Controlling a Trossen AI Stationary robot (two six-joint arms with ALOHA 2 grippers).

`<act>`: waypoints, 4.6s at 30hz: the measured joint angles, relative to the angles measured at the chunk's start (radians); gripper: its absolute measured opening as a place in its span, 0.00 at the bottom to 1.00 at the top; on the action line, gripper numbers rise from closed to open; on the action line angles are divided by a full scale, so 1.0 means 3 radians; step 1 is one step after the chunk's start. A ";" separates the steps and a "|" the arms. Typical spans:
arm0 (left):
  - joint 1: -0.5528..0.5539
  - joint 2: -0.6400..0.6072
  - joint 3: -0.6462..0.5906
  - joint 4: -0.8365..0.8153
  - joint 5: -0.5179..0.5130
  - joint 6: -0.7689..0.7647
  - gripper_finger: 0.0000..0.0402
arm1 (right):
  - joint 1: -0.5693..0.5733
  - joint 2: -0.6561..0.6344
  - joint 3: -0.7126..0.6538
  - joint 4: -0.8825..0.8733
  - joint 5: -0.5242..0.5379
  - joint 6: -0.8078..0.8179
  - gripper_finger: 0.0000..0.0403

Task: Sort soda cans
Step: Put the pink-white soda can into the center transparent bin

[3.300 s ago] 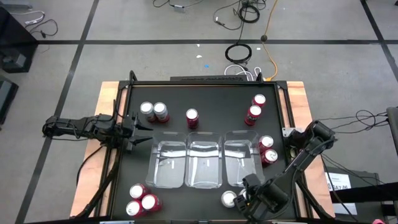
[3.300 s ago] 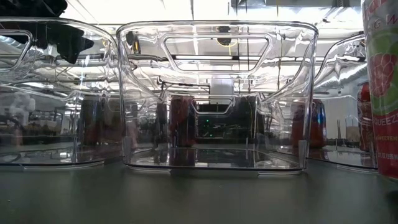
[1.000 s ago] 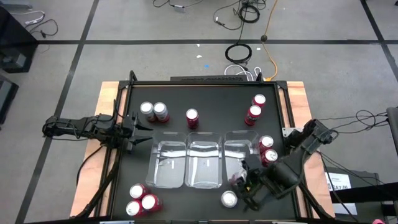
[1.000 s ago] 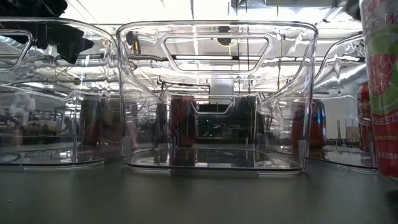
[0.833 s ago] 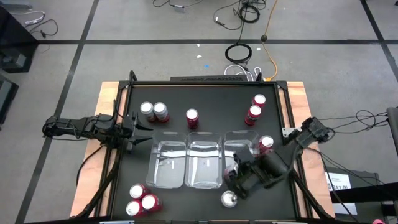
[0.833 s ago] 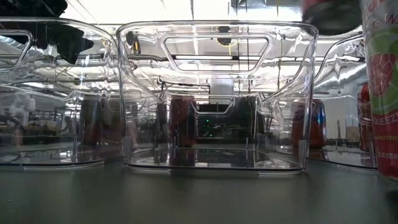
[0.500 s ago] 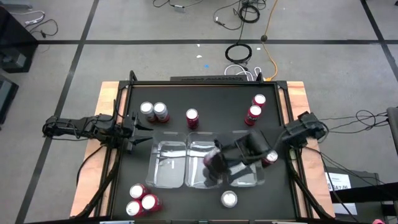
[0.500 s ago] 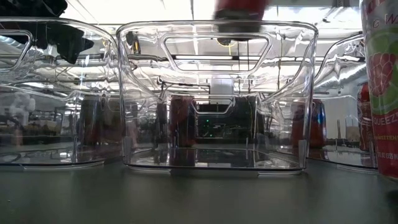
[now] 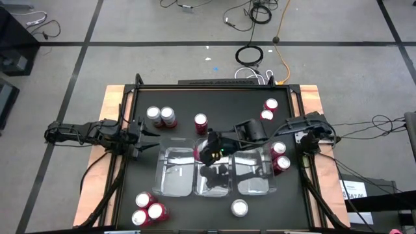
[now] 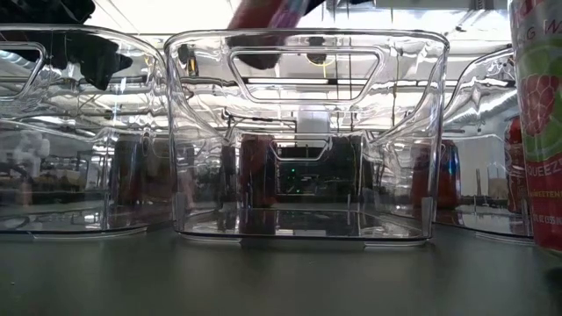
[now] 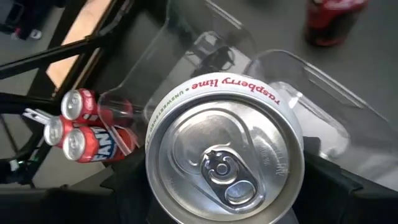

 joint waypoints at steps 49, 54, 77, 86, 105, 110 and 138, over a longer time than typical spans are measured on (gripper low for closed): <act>0.0000 -0.0001 0.0000 0.0000 0.0000 -0.0001 0.47 | -0.0371 0.0980 0.0001 -0.0164 -0.0076 -0.0102 0.78; 0.0001 -0.0001 0.0000 0.0001 0.0000 0.0000 0.47 | -0.0389 0.1027 0.0001 -0.0112 -0.0082 -0.0073 0.78; 0.0000 -0.0001 0.0000 0.0000 0.0000 -0.0001 0.47 | -0.0322 0.1061 0.0001 -0.0073 -0.0066 -0.0072 0.78; 0.0001 -0.0001 0.0000 0.0001 0.0000 -0.0001 0.47 | -0.0323 0.1093 0.0001 -0.0045 -0.0062 -0.0041 0.79; 0.0001 0.0000 0.0000 0.0000 -0.0001 -0.0001 0.47 | -0.0195 0.0621 0.0004 -0.0172 -0.0149 0.0143 0.90; -0.0001 0.0000 0.0000 0.0000 -0.0001 -0.0001 0.47 | 0.0128 0.0407 0.0005 -0.0285 -0.0118 0.0486 0.90; 0.0001 0.0000 0.0000 0.0001 -0.0001 -0.0001 0.47 | 0.1895 0.0477 0.0003 -0.0590 0.0168 0.3115 0.90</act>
